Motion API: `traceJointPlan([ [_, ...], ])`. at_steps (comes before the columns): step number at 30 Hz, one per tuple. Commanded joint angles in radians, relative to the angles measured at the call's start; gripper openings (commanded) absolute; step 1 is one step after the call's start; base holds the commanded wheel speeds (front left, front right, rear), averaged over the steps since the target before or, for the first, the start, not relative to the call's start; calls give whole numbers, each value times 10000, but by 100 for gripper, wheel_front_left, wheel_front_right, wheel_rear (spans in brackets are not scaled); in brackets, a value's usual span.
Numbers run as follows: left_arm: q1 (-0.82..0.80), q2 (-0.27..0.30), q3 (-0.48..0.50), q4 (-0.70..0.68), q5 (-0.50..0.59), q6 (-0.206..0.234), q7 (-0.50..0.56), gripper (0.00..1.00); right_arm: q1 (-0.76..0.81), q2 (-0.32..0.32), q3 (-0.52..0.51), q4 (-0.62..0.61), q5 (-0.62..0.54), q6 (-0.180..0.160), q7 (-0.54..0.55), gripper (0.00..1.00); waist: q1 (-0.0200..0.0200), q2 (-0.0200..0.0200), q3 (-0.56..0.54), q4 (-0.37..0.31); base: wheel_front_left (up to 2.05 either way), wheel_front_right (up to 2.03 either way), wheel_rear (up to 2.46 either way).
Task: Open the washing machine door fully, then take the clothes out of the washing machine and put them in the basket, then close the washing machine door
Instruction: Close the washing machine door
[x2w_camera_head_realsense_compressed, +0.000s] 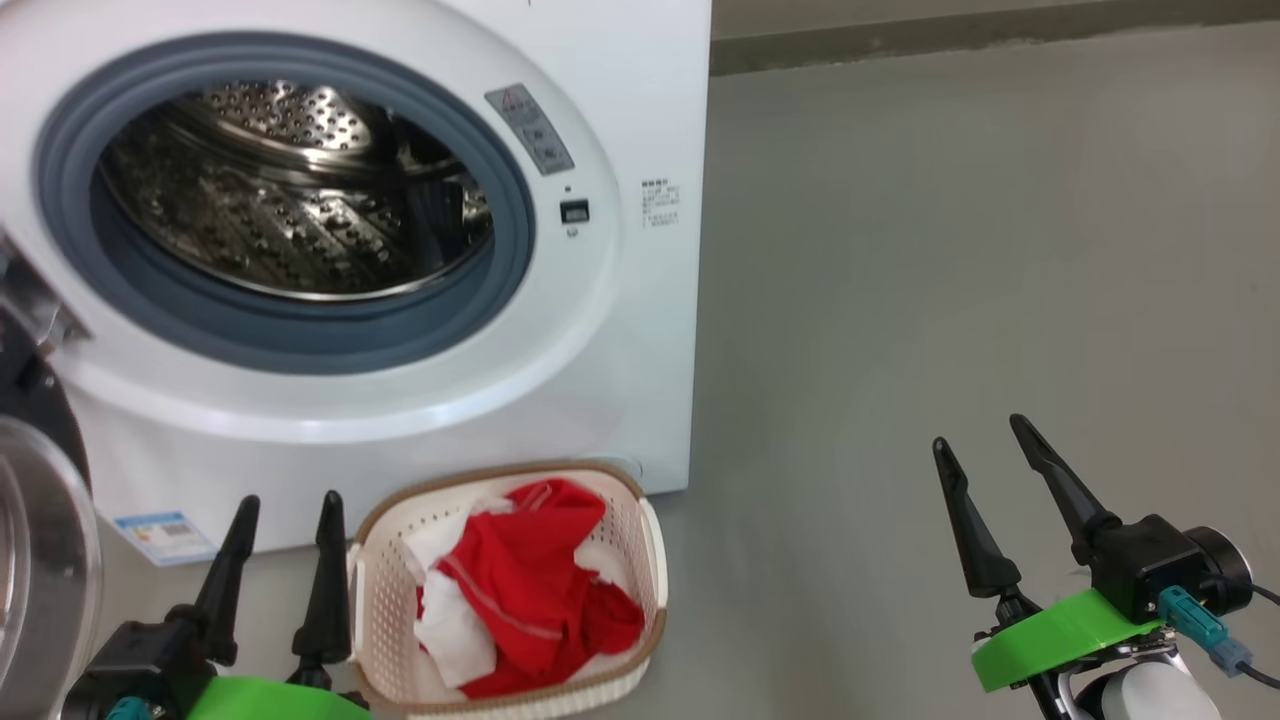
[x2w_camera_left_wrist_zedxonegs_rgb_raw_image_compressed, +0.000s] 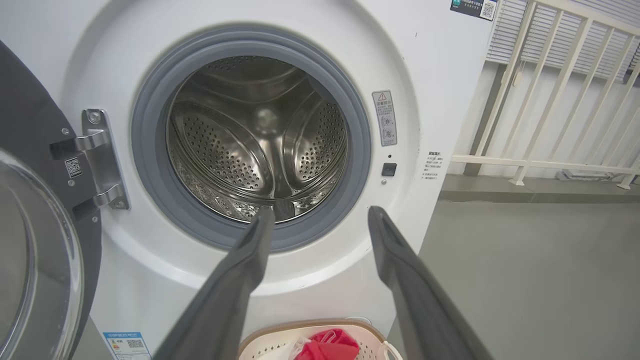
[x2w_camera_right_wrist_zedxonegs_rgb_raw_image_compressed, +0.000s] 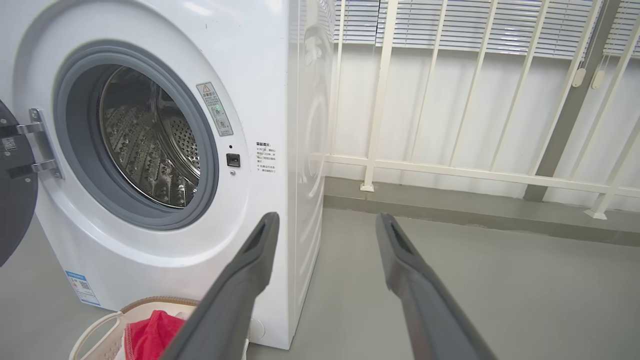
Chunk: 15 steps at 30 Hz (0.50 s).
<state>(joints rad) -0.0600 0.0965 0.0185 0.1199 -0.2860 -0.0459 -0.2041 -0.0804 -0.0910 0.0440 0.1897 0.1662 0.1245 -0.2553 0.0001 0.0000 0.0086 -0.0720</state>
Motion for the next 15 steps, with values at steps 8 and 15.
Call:
traceJointPlan([
  [8,-243,241,239,-341,-125,-21,-99,100,-277,-97,187,-217,-11,62,-65,100,-1,0,13,44,-101,101,0],
  [15,-211,281,141,-534,-129,21,-164,100,-270,-78,202,-228,-14,62,-65,100,-1,0,19,162,-12,12,0],
])
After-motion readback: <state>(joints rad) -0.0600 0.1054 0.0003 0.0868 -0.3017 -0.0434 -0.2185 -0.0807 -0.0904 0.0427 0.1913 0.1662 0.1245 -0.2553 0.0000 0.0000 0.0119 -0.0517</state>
